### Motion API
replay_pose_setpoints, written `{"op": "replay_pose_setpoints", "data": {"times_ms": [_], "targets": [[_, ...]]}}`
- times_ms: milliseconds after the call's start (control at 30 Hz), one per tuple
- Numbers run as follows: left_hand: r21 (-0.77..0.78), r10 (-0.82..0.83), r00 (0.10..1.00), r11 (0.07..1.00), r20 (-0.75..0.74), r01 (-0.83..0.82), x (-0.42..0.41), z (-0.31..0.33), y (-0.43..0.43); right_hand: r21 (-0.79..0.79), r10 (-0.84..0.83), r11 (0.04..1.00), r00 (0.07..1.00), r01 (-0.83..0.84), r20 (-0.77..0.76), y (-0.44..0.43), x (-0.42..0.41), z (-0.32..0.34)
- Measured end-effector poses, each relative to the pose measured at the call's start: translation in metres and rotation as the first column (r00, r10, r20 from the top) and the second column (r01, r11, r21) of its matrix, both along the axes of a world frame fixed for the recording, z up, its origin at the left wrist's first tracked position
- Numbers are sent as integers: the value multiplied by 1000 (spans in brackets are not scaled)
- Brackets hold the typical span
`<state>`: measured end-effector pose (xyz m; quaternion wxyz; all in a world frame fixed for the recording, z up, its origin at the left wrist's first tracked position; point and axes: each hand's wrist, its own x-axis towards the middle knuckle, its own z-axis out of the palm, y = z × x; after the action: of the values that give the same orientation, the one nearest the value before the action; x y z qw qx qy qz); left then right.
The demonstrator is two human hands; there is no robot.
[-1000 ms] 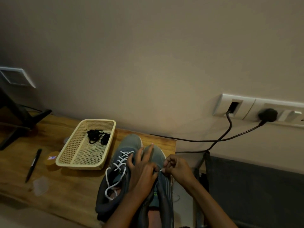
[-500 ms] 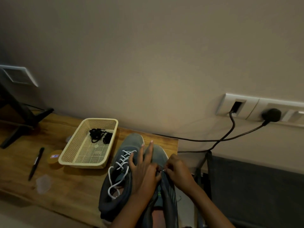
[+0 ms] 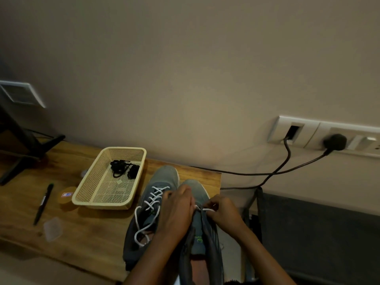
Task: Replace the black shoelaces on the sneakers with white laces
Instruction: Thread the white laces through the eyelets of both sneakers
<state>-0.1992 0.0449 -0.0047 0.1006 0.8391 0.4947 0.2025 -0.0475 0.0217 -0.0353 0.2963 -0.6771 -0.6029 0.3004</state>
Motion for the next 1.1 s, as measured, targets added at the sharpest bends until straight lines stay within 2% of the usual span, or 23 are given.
{"op": "replay_pose_setpoints", "data": {"times_ms": [133, 233, 300, 367, 400, 433, 500, 533, 600, 667, 833, 967, 1100], "targets": [[49, 99, 992, 993, 73, -103, -15, 11, 2, -38, 14, 999, 1000, -13, 14, 2, 0, 6], [48, 203, 948, 974, 246, -222, -19, 15, 4, -80, 33, 996, 999, -35, -16, 5, 2, 9], [-104, 273, 860, 962, 430, -253, -17, 9, 7, -82, 30, 996, 1000, -31, -10, 6, 3, 9], [-299, 298, 741, 944, 602, -138, -14, 5, 11, -94, 32, 995, 999, -32, -3, 6, 3, 6], [-315, 277, 738, 945, 616, -91, -13, 4, 11, -107, 37, 994, 999, -36, -1, 6, 3, 5], [-292, 240, 796, 953, 555, -84, -12, 4, 12, -114, 42, 993, 999, -42, 4, 6, 3, 4], [-145, 149, 953, 983, 264, -114, -13, 6, 10, -87, 31, 996, 999, -30, 19, 6, 1, 5], [-66, 108, 986, 993, 127, -100, -13, 7, 9, -48, 8, 999, 1000, -6, 30, 6, 1, 7], [-37, 54, 997, 998, -61, -57, -9, 9, 6, 33, -34, 999, 998, 32, 61, 6, -2, 13], [-53, 22, 987, 998, -158, -31, -4, 9, 4, 34, -29, 999, 997, 26, 77, 6, -6, 17], [-54, 24, 971, 998, -237, -37, 2, 9, 2, -78, -25, 996, 973, 44, 230, 3, -14, 16], [-9, 63, 975, 998, -214, -67, 3, 10, 4, -63, -55, 995, 970, 72, 239, -1, -15, 18], [44, 140, 983, 990, -119, -136, -8, 18, 11, -35, -80, 995, 951, 94, 299, -4, -21, 23]]}}
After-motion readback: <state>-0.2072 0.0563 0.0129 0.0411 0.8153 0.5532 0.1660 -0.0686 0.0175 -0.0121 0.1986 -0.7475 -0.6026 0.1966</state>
